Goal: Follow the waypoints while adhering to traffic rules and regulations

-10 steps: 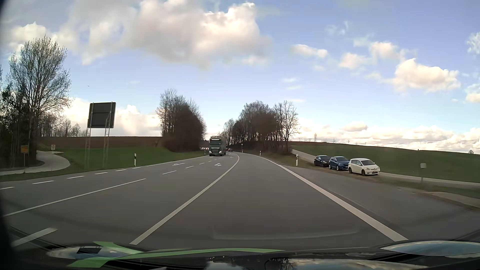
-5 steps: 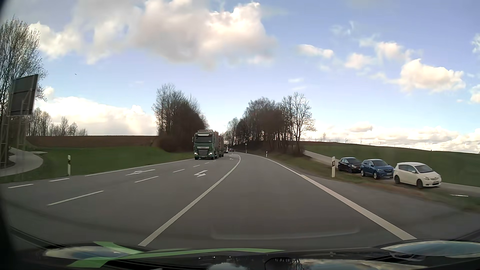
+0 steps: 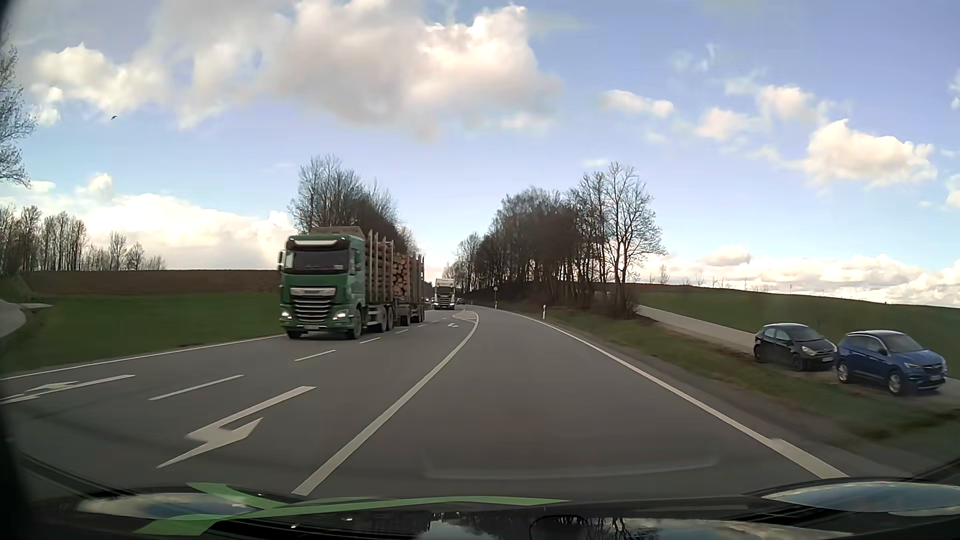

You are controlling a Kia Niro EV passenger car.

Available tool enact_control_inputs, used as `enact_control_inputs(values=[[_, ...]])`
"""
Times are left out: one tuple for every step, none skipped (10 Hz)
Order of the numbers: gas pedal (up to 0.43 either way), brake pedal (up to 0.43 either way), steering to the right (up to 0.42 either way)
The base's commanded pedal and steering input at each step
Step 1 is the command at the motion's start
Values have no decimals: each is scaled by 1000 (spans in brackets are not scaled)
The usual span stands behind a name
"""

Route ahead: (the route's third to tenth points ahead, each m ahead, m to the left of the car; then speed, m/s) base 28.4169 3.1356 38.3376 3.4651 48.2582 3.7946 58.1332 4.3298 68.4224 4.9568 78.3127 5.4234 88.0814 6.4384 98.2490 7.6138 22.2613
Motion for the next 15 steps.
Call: enact_control_inputs(values=[[138, 0, -4], [138, 0, -4], [138, 0, -4], [138, 0, -6], [138, 0, -6], [138, 0, -7], [138, 0, -9], [138, 0, -10], [138, 0, -10], [138, 0, -10], [138, 0, -10], [138, 0, -11], [138, 0, -11], [138, 0, -11], [138, 0, -11]])
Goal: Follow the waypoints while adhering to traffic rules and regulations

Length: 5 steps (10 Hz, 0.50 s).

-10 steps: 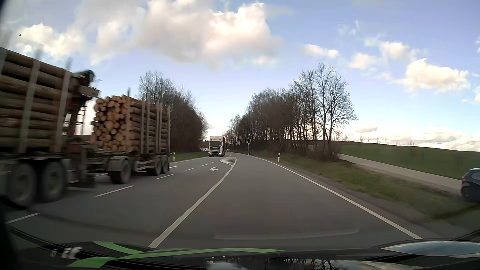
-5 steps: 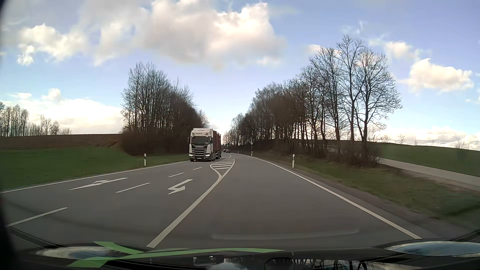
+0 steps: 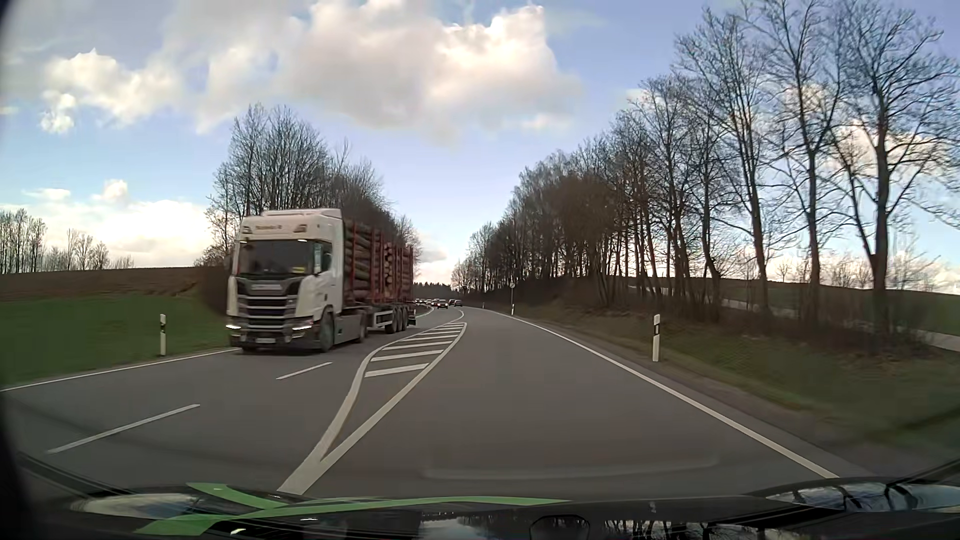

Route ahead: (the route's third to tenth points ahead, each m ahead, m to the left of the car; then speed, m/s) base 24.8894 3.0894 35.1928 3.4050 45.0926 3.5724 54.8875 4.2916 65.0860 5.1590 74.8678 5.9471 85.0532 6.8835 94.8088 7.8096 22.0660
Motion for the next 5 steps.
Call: enact_control_inputs(values=[[138, 0, -11], [150, 0, -10], [150, 0, -11], [157, 0, -11], [157, 0, -10]])
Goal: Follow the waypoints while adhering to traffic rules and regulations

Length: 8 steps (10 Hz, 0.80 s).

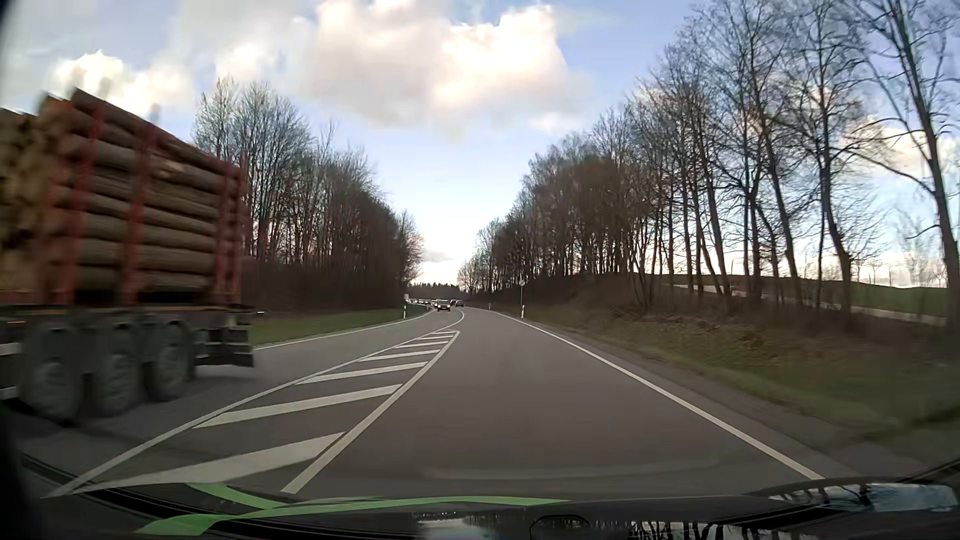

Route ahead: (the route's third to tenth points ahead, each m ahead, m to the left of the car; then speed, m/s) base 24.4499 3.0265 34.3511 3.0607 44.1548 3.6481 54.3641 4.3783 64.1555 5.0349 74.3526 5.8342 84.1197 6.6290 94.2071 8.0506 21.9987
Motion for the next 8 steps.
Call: enact_control_inputs(values=[[157, 0, -11], [169, 0, -11], [169, 0, -11], [177, 0, -11], [189, 0, -12], [189, 0, -13], [197, 0, -13], [197, 0, -13]])
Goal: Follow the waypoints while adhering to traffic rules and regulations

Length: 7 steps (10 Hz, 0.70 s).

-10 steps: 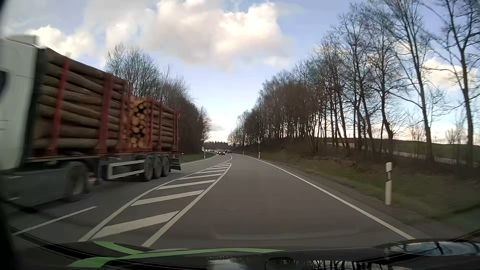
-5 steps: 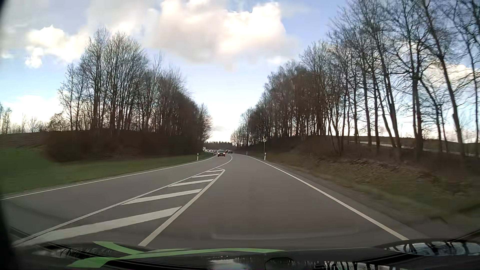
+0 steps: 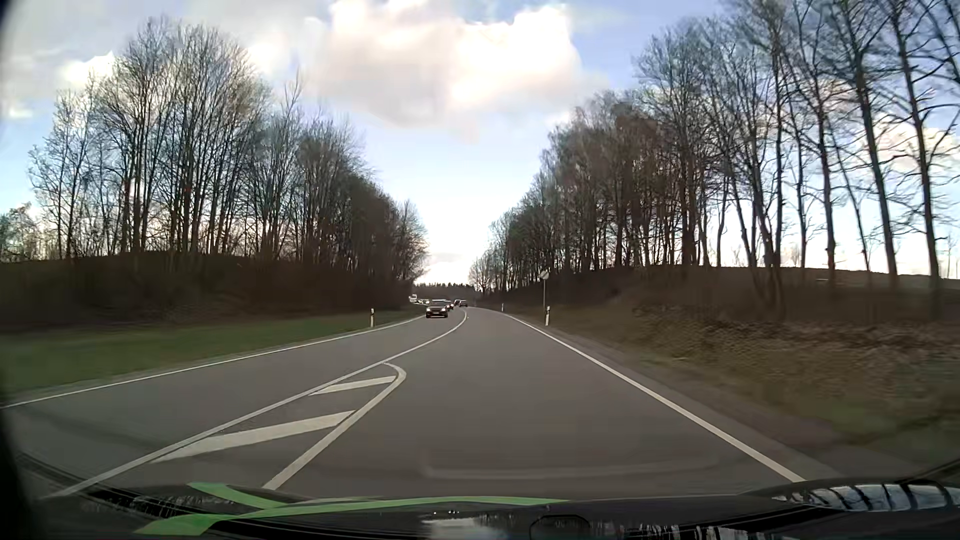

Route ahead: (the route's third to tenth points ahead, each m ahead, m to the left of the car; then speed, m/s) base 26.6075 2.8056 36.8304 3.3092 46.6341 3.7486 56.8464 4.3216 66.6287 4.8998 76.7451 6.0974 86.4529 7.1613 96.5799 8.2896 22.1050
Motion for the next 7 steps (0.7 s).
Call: enact_control_inputs(values=[[209, 0, -14], [209, 0, -14], [209, 0, -13], [209, 0, -13], [209, 0, -14], [220, 0, -13], [228, 0, -14]])
